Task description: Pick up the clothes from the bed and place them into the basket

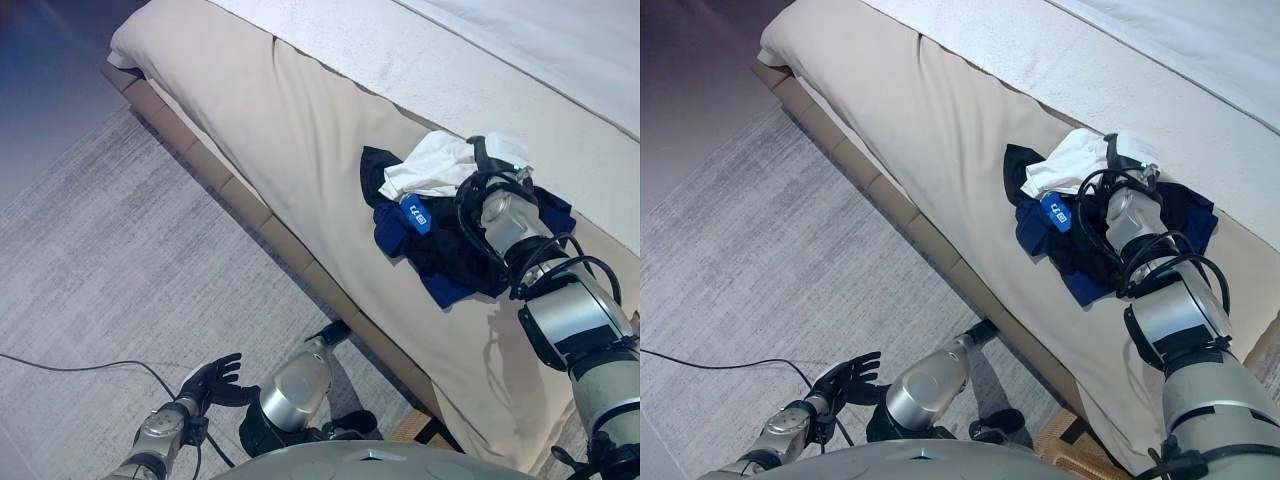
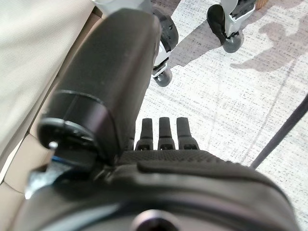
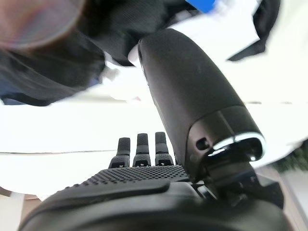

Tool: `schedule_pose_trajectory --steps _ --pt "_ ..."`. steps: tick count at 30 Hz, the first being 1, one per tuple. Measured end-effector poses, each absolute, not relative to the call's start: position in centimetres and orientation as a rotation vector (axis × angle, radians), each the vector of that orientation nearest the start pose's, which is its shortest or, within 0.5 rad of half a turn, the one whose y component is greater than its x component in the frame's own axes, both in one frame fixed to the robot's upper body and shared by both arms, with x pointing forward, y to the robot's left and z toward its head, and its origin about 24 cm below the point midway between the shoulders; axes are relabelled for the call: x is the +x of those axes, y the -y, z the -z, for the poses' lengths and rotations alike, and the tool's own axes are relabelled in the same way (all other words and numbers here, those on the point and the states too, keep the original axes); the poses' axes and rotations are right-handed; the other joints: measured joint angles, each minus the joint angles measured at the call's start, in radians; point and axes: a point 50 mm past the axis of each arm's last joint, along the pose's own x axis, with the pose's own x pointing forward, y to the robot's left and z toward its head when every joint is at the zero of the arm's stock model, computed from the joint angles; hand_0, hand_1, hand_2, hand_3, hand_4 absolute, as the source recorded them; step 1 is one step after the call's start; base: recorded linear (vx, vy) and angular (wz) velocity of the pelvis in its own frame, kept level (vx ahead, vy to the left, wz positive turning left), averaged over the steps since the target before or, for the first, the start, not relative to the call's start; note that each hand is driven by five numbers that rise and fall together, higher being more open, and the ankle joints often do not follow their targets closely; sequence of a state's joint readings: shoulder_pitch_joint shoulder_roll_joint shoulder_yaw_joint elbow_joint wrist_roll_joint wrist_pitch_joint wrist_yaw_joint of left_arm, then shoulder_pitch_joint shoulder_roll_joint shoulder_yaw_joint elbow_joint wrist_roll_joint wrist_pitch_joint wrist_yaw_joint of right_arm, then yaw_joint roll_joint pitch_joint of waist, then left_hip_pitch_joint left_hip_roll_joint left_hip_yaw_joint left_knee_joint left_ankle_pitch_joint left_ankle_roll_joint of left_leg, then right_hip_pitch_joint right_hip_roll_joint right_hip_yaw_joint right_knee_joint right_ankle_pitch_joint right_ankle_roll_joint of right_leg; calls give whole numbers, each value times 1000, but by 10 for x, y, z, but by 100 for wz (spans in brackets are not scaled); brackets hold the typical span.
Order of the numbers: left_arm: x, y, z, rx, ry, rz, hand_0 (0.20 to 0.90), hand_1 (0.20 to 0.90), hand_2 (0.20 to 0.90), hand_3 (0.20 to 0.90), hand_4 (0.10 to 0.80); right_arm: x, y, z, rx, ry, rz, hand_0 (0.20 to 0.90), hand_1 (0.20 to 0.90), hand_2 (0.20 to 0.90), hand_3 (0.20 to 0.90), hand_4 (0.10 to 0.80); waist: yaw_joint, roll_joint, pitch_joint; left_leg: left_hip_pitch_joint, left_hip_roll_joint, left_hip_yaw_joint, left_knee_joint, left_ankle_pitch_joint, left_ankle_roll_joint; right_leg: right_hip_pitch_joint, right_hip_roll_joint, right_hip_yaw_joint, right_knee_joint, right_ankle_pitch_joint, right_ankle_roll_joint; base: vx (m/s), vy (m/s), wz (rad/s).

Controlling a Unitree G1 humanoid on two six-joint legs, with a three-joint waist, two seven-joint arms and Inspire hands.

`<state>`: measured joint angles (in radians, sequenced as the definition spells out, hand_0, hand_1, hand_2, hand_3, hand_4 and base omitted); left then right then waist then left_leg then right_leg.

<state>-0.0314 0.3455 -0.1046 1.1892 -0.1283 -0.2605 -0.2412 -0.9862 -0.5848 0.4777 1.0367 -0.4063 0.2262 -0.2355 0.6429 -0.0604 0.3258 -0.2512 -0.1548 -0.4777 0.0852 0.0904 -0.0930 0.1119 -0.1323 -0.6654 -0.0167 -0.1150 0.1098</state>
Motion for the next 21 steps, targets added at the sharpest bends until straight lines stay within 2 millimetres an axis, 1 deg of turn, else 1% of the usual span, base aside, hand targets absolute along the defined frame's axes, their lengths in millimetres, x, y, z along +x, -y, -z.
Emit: schedule_pose_trajectory --steps 3,6,7,13,17,21 --pt "131 -260 133 159 -915 73 900 900 900 900 800 398 262 -161 -1256 -138 362 900 900 900 900 800 13 0 5 -3 -1 0 10 -3 -5 1 0 -1 0 -1 -2 -11 -2 0" --pt "131 -260 133 158 -916 73 900 900 900 900 800 401 260 -180 -1233 -87 395 900 900 900 900 800 14 3 26 -5 1 -1 13 -4 -6 1 4 -1 0 -2 -3 -56 -23 0" --pt "131 -260 133 158 -918 74 900 900 900 900 800 402 260 -185 -1228 -76 404 900 900 900 900 800 14 3 30 -6 1 -2 13 -11 -16 1 4 -2 1 -2 -4 0 0 0" --pt "129 -260 134 157 -920 74 900 900 900 900 800 404 251 -197 -1220 -24 398 900 900 900 900 800 15 5 32 -10 -4 -2 13 -14 -19 -2 -1 -4 3 -2 -4 -16 1 0" --pt "131 -258 133 155 -905 80 900 900 900 900 800 405 249 -204 -1221 -14 406 900 900 900 900 800 15 17 40 -15 -3 -2 14 -14 -19 -5 -1 -5 3 -2 -4 -40 -23 1" --pt "134 -257 132 156 -894 81 900 900 900 900 800 407 244 -209 -1277 -27 393 900 900 900 900 800 12 19 51 -27 0 -1 14 -14 -19 -19 1 -3 2 -2 -4 -50 -39 -2"
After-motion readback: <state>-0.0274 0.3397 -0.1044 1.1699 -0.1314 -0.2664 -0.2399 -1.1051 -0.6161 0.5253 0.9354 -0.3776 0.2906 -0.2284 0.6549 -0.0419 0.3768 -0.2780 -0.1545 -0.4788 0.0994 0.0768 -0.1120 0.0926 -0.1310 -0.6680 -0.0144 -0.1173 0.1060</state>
